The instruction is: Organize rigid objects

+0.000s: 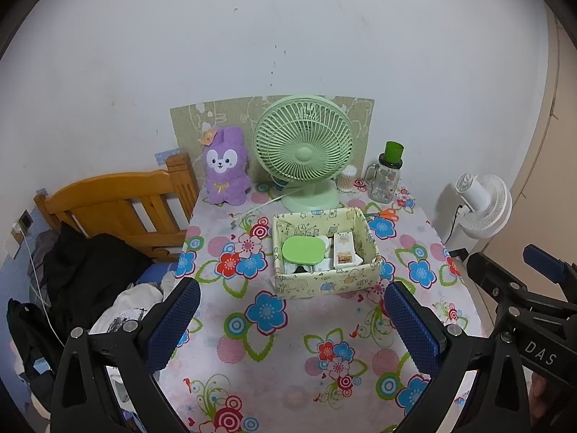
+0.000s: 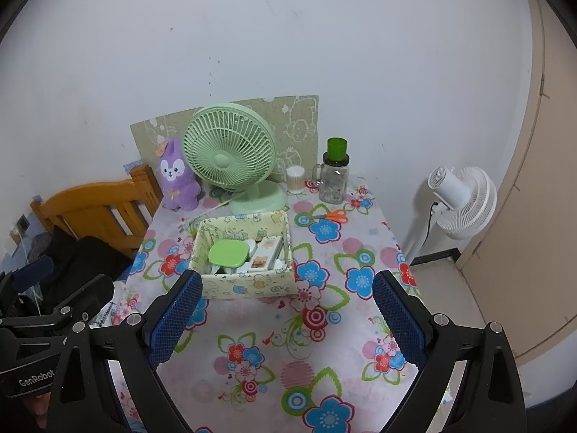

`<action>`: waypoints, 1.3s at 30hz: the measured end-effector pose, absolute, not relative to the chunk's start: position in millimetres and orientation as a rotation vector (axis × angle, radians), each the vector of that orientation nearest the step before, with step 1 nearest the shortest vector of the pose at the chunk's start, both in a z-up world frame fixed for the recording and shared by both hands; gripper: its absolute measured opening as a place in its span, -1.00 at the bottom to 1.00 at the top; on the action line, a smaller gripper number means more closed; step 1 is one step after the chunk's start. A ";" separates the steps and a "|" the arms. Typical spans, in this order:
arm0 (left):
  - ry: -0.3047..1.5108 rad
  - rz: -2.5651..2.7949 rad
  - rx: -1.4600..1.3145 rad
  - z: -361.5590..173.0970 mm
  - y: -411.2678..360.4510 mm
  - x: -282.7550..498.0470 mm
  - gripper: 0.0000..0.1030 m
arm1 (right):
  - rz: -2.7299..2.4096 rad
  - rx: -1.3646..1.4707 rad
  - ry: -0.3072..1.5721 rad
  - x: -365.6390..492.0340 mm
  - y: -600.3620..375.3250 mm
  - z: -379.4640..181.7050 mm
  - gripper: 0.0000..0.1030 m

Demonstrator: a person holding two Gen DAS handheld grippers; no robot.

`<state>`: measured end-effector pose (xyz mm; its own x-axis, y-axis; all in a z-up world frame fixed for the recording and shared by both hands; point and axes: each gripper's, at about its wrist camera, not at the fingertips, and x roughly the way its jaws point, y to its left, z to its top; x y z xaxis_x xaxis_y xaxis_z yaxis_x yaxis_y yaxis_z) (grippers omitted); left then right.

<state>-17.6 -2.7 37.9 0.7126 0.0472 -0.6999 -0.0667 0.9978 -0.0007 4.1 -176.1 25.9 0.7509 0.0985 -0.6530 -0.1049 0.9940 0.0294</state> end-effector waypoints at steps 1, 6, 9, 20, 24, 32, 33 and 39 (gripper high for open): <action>0.776 0.064 -0.027 37.4 -2.4 -17.6 1.00 | 0.111 -0.009 0.716 4.4 -176.1 24.9 0.88; 0.778 0.064 -0.029 35.7 -0.6 -16.4 1.00 | 0.110 -0.014 0.719 5.7 -175.2 22.7 0.88; 0.780 0.063 -0.029 34.6 0.2 -16.0 1.00 | 0.106 -0.018 0.721 6.6 -174.4 20.9 0.88; 0.784 0.054 -0.036 30.7 2.2 -15.6 0.99 | 0.095 -0.025 0.733 7.0 -171.7 18.0 0.88; 0.782 0.054 -0.035 30.0 2.7 -16.4 0.99 | 0.092 -0.035 0.731 6.9 -172.3 17.4 0.88; 0.783 0.062 -0.032 28.9 3.0 -16.3 0.99 | 0.098 -0.038 0.736 7.1 -172.1 14.8 0.88; 0.784 0.063 -0.031 28.7 3.2 -16.4 0.99 | 0.099 -0.039 0.738 7.8 -171.7 14.6 0.88; 0.798 0.070 -0.038 28.7 3.2 -12.3 1.00 | 0.106 -0.043 0.753 12.8 -169.7 13.5 0.88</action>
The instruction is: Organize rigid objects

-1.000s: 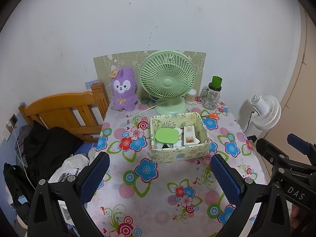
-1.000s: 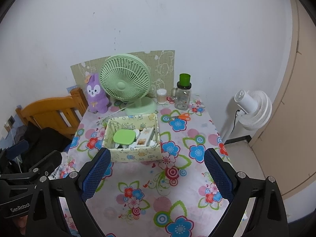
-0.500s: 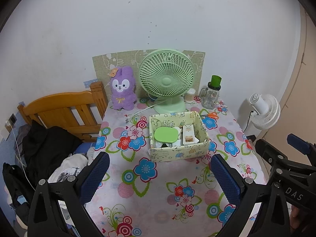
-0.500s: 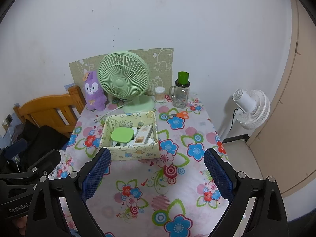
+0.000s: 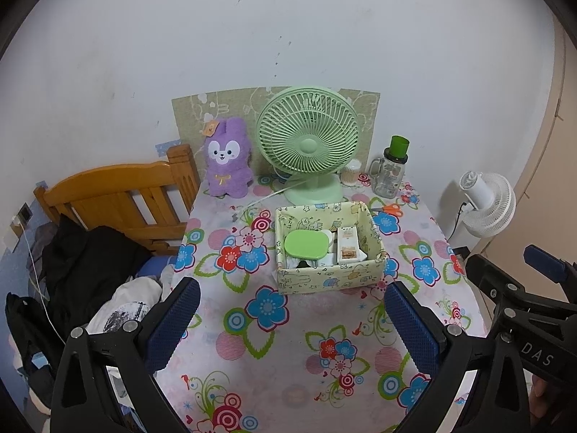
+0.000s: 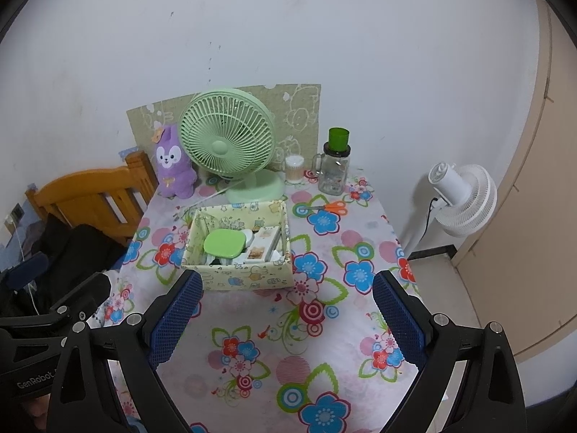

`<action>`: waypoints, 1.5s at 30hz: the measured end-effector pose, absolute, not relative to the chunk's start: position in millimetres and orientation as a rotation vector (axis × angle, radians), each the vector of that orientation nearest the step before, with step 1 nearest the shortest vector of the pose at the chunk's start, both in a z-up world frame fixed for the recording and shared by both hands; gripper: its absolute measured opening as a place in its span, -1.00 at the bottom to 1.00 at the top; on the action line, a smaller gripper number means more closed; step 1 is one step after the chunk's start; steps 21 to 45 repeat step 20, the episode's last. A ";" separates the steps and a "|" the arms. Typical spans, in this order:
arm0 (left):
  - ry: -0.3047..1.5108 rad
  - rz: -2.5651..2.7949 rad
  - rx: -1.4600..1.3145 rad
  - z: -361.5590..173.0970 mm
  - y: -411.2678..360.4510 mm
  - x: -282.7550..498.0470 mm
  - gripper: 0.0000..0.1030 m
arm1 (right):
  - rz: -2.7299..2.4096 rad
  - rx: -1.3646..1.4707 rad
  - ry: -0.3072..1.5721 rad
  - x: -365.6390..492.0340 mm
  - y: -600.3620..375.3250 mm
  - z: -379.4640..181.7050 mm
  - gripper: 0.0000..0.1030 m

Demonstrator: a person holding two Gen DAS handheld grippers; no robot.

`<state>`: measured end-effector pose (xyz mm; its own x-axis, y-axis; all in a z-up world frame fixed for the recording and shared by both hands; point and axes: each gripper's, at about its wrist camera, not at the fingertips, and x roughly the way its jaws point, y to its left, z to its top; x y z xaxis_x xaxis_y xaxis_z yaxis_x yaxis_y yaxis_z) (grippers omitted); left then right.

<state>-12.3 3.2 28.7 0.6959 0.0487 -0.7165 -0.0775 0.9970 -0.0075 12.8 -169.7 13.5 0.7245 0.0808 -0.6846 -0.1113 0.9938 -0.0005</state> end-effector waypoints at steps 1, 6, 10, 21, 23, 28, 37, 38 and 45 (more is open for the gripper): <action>0.800 0.071 -0.037 28.6 3.1 -11.6 0.99 | 0.107 -0.043 0.755 13.6 -169.3 13.5 0.88; 0.798 0.080 -0.025 26.9 1.4 -5.5 0.99 | 0.104 -0.058 0.759 19.0 -166.7 12.6 0.88; 0.806 0.077 -0.038 24.8 1.4 0.4 1.00 | 0.090 -0.072 0.759 23.7 -166.8 12.4 0.88; 0.865 0.068 -0.055 13.0 3.0 24.2 0.99 | 0.083 -0.096 0.841 50.3 -164.4 3.7 0.88; 0.865 0.068 -0.055 13.0 3.0 24.2 0.99 | 0.083 -0.096 0.841 50.3 -164.4 3.7 0.88; 0.865 0.068 -0.055 13.0 3.0 24.2 0.99 | 0.083 -0.096 0.841 50.3 -164.4 3.7 0.88; 0.865 0.068 -0.055 13.0 3.0 24.2 0.99 | 0.083 -0.096 0.841 50.3 -164.4 3.7 0.88; 0.865 0.068 -0.055 13.0 3.0 24.2 0.99 | 0.083 -0.096 0.841 50.3 -164.4 3.7 0.88; 0.865 0.068 -0.055 13.0 3.0 24.2 0.99 | 0.083 -0.096 0.841 50.3 -164.4 3.7 0.88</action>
